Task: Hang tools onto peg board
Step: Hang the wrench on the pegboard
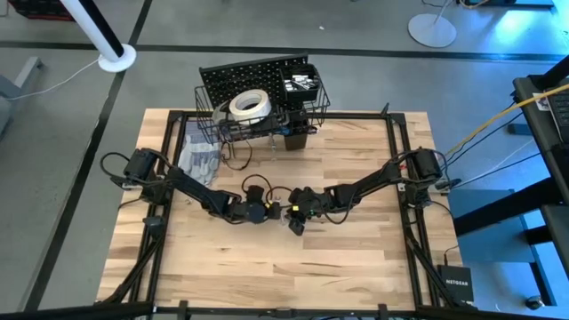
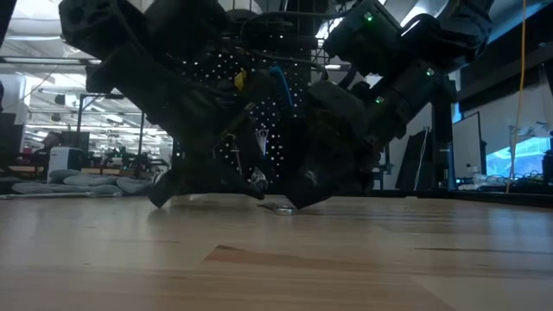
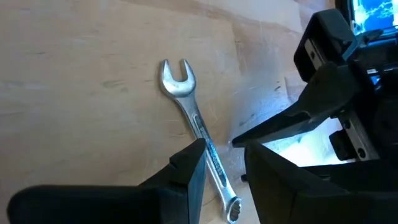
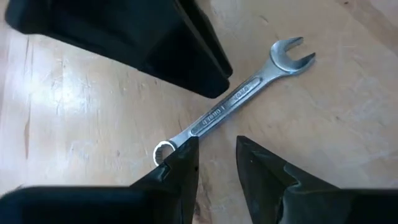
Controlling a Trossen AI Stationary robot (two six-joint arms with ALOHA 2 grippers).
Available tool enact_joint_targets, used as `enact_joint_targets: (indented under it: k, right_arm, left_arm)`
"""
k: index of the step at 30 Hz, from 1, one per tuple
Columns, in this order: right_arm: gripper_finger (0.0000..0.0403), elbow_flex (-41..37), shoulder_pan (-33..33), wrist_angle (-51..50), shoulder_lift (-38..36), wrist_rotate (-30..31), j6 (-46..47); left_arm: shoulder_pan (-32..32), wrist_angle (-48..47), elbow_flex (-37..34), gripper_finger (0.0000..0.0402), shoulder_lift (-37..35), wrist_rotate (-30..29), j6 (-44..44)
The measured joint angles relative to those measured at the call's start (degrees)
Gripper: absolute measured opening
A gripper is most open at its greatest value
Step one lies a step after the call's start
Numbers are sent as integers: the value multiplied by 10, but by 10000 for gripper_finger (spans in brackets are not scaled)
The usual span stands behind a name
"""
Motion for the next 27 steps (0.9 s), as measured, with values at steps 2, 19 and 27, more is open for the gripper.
enact_joint_targets:
  k: [2,19,27]
  right_arm:
    - [111,0,0,1,1,0,15]
    - [111,3,0,32,27,-4,64]
    - [111,3,0,32,27,10,28]
  left_arm:
    - [1,0,0,102,0,9,-3]
    - [-11,1,0,102,3,49,38]
    - [-24,1,21,101,8,70,431]
